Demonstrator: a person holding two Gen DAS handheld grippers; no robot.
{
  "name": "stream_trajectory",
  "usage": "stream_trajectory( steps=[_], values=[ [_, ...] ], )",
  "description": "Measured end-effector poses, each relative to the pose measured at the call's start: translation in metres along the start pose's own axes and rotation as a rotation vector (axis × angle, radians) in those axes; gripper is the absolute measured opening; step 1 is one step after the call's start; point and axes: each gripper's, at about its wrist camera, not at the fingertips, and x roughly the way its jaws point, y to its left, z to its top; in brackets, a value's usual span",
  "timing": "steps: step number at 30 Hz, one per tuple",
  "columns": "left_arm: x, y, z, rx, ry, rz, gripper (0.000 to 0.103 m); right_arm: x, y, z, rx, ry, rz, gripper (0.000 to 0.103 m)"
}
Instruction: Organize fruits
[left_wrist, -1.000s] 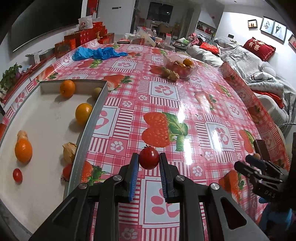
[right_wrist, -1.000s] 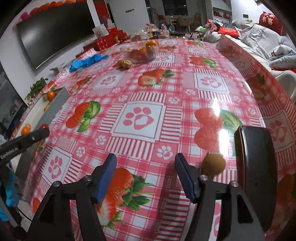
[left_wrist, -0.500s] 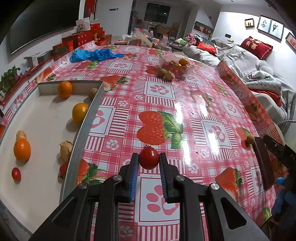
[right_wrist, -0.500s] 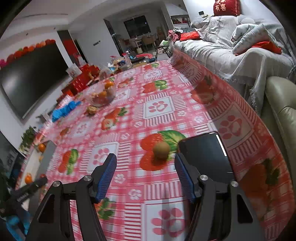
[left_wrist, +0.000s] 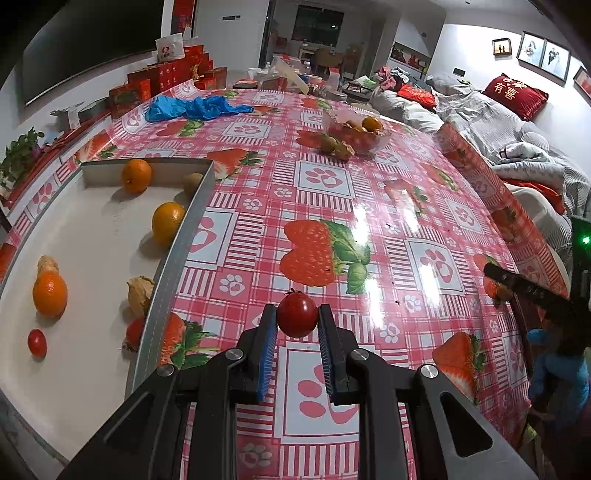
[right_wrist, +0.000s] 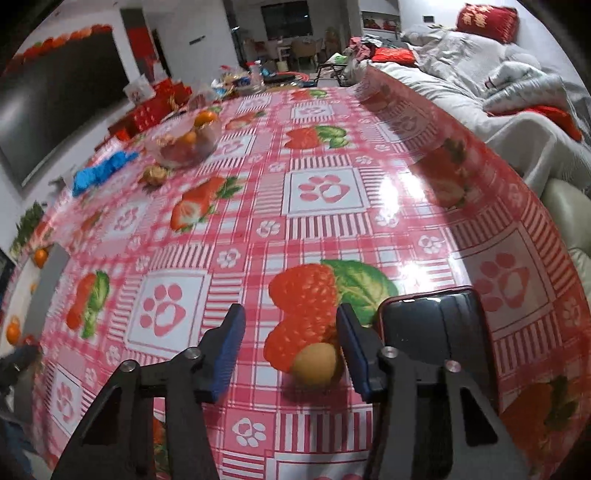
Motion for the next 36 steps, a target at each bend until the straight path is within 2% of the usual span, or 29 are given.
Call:
stream_trajectory(
  steps=[3, 6, 8, 11, 15, 21, 24, 25, 27, 29, 31, 36],
  values=[
    [0.001, -0.001, 0.001, 0.009, -0.001, 0.000, 0.024, -0.001, -0.006, 0.000, 0.029, -0.010, 0.014, 0.051],
    [0.001, -0.002, 0.001, 0.006, -0.001, -0.007, 0.024, -0.002, -0.008, -0.001, 0.036, -0.009, 0.008, 0.041],
    [0.000, -0.003, 0.000, 0.008, -0.003, -0.008, 0.024, -0.003, -0.008, -0.003, 0.033, -0.002, 0.034, 0.016],
    [0.000, -0.004, 0.000, 0.007, -0.003, -0.008, 0.024, -0.007, -0.011, -0.006, 0.063, -0.001, 0.073, 0.010],
    [-0.001, -0.005, -0.001, 0.013, -0.008, -0.005, 0.024, -0.019, -0.006, -0.005, 0.075, -0.015, 0.123, 0.009],
    [-0.010, 0.003, 0.003, -0.003, -0.030, -0.007, 0.024, -0.036, 0.027, 0.006, 0.011, -0.028, 0.200, 0.009],
    [-0.019, 0.012, 0.007, -0.018, -0.048, 0.000, 0.024, -0.040, 0.038, 0.007, -0.039, -0.046, 0.176, 0.010],
    [-0.022, 0.016, 0.007, -0.025, -0.055, 0.002, 0.024, -0.040, 0.036, 0.006, -0.041, -0.052, 0.153, 0.010],
    [-0.028, 0.024, 0.008, -0.039, -0.066, 0.008, 0.024, -0.037, 0.024, 0.002, -0.010, -0.035, 0.128, 0.020],
    [-0.030, 0.029, 0.007, -0.051, -0.076, 0.013, 0.024, -0.036, 0.010, -0.004, 0.022, -0.036, 0.092, 0.042],
    [-0.030, 0.033, 0.005, -0.065, -0.076, 0.009, 0.024, -0.036, -0.004, -0.009, 0.043, -0.040, 0.047, 0.059],
    [-0.023, 0.027, 0.004, -0.057, -0.066, -0.006, 0.024, -0.032, -0.022, -0.010, 0.064, -0.029, 0.016, 0.059]
  ],
)
